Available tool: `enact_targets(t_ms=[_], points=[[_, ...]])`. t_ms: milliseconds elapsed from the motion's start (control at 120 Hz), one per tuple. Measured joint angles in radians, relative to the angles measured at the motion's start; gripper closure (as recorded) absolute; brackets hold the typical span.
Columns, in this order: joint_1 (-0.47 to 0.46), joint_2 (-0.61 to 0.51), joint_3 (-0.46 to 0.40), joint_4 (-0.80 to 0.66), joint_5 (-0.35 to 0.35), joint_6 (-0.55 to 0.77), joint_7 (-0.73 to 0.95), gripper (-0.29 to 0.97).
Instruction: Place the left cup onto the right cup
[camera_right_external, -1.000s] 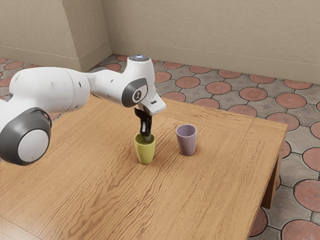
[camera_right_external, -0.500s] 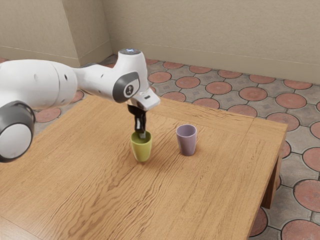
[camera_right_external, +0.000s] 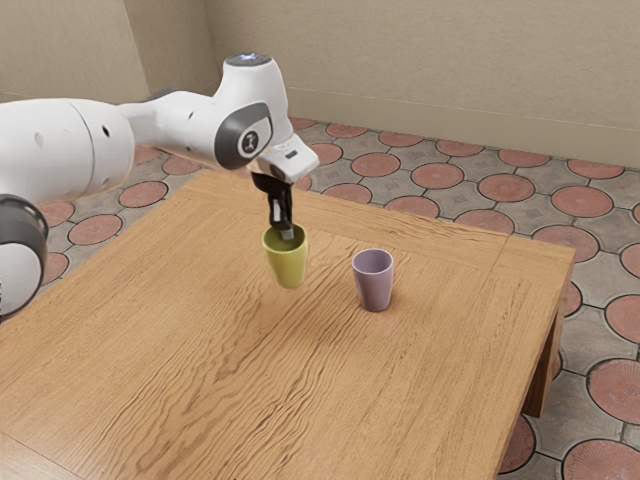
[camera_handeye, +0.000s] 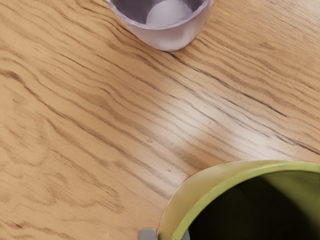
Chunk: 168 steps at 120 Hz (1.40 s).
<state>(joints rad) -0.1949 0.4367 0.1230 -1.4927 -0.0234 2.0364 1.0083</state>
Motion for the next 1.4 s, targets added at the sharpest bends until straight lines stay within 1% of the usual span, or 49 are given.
enact_targets(t_ms=[283, 558, 775, 1058, 1400], points=[[-0.005, 0.068, 0.001, 0.143, -0.031, -0.066, -0.006, 0.79], [-0.026, 0.081, 0.005, 0.206, -0.034, -0.096, -0.008, 0.79], [-0.037, 0.106, 0.006, 0.256, -0.035, -0.106, -0.004, 0.79], [-0.057, 0.197, 0.004, 0.371, -0.047, -0.109, 0.014, 0.79], [-0.089, 0.251, 0.004, 0.447, -0.062, -0.105, 0.033, 0.79]])
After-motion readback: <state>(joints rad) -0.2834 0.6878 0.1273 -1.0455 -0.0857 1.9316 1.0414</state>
